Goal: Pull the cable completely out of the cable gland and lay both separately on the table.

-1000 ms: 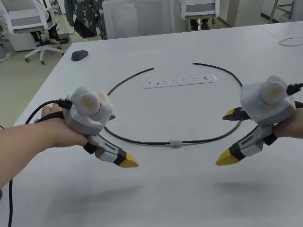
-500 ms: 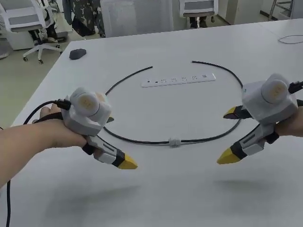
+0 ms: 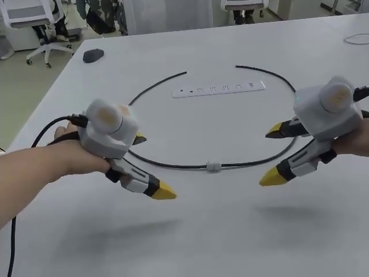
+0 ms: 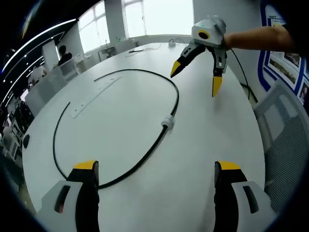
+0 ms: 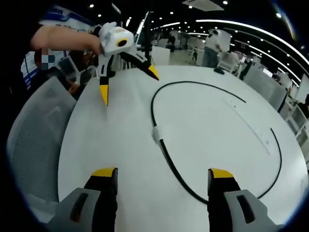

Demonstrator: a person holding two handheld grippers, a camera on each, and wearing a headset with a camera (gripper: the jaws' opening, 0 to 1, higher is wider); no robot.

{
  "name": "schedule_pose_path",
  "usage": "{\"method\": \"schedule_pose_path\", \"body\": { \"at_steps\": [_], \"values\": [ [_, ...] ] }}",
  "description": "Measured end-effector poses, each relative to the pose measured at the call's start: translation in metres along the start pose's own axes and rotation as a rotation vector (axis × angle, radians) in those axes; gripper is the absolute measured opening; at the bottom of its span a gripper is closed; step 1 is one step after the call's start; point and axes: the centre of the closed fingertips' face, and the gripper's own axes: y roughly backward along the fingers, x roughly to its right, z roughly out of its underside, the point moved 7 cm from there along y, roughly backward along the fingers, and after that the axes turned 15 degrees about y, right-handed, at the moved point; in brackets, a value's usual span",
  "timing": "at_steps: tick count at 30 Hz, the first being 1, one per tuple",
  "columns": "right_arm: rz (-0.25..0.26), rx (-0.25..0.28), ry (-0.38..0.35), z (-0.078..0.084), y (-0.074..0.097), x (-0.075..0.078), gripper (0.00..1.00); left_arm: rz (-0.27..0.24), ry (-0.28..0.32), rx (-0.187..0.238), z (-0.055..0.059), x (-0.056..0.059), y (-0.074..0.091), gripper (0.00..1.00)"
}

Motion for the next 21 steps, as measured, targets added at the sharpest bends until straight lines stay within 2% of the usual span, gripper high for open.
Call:
{"method": "schedule_pose_path", "body": {
  "at_steps": [5,9,11,14,16,18,21],
  "values": [
    [-0.015,0.001,0.024,-0.005,-0.013,0.004,0.62,0.019,0.013,0.01,-0.003,0.0,-0.006,0.97],
    [-0.009,-0.013,0.033,-0.006,-0.024,0.008,0.61,0.037,0.013,0.021,-0.004,0.002,-0.009,0.93],
    [-0.017,-0.007,0.028,-0.007,-0.027,0.009,0.57,0.04,0.013,0.022,-0.004,0.002,-0.011,0.94],
    [-0.019,-0.002,0.029,-0.009,-0.033,0.012,0.56,0.038,0.018,0.027,-0.004,0.0,-0.015,0.93],
    [-0.02,-0.001,0.034,-0.01,-0.036,0.012,0.56,0.038,-0.001,0.013,-0.002,0.001,-0.018,0.94],
    [-0.03,0.001,0.049,-0.011,-0.042,0.012,0.53,0.071,-0.001,0.015,-0.002,0.006,-0.02,0.93],
    [-0.043,0.004,0.065,-0.013,-0.05,0.012,0.48,0.07,-0.004,0.016,-0.001,0.007,-0.023,0.93]
  ]
}}
